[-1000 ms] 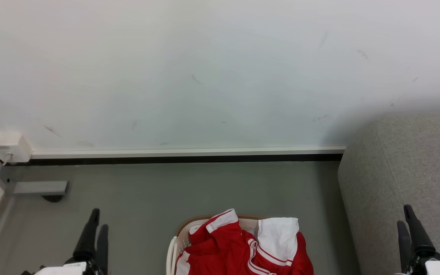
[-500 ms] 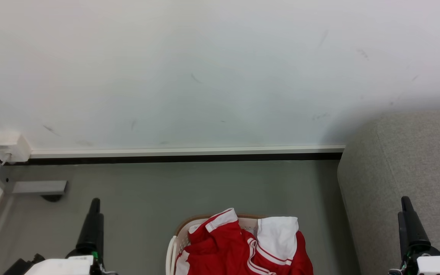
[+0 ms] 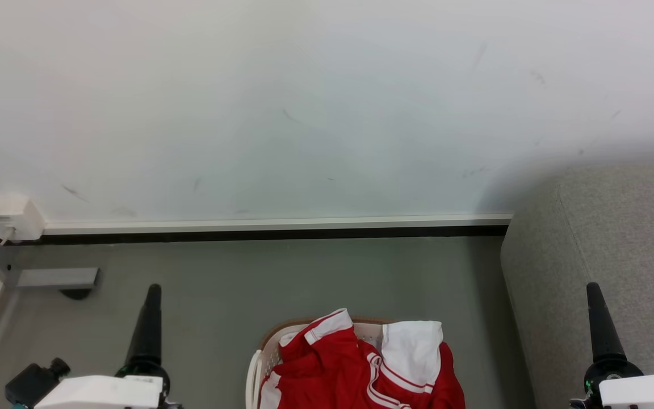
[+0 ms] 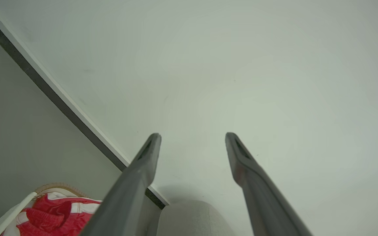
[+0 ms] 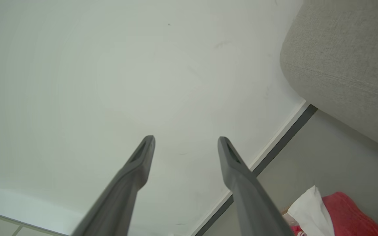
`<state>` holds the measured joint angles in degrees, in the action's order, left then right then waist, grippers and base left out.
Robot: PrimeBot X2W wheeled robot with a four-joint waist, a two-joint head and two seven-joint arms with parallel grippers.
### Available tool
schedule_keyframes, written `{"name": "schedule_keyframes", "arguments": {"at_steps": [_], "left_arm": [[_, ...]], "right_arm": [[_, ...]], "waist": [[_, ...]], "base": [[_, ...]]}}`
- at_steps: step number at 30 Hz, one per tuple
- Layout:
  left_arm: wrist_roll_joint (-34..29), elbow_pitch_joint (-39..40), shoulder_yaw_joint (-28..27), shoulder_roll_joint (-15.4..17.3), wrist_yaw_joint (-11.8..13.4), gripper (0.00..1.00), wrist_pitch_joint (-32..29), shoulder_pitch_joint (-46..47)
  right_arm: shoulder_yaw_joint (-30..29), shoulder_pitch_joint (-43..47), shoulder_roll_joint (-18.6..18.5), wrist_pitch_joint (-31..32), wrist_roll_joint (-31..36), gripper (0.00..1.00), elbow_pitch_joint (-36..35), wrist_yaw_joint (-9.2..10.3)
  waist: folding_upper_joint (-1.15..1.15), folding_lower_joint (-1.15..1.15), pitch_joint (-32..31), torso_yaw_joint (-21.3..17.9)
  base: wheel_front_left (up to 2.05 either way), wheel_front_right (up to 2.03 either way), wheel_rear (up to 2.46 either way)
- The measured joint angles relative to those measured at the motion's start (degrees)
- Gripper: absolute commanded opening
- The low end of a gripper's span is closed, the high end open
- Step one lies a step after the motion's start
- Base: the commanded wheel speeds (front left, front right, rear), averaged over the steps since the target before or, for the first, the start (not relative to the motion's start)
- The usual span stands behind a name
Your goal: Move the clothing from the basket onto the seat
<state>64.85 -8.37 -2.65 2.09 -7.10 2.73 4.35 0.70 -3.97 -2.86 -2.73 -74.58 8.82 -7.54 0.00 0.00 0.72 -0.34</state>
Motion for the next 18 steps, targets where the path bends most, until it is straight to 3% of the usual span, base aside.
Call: {"name": "schedule_keyframes", "arguments": {"at_steps": [18], "left_arm": [[-23.09,1.42,3.49,0.16,3.66,1.00,3.28,0.00]], "right_arm": [[3.00,0.00,-1.77,-3.39,21.94,1.00,-0.46,0.00]], "waist": [[0.00,0.00,-0.14,-0.36]], "base": [[0.00,0.00,0.00]]}}
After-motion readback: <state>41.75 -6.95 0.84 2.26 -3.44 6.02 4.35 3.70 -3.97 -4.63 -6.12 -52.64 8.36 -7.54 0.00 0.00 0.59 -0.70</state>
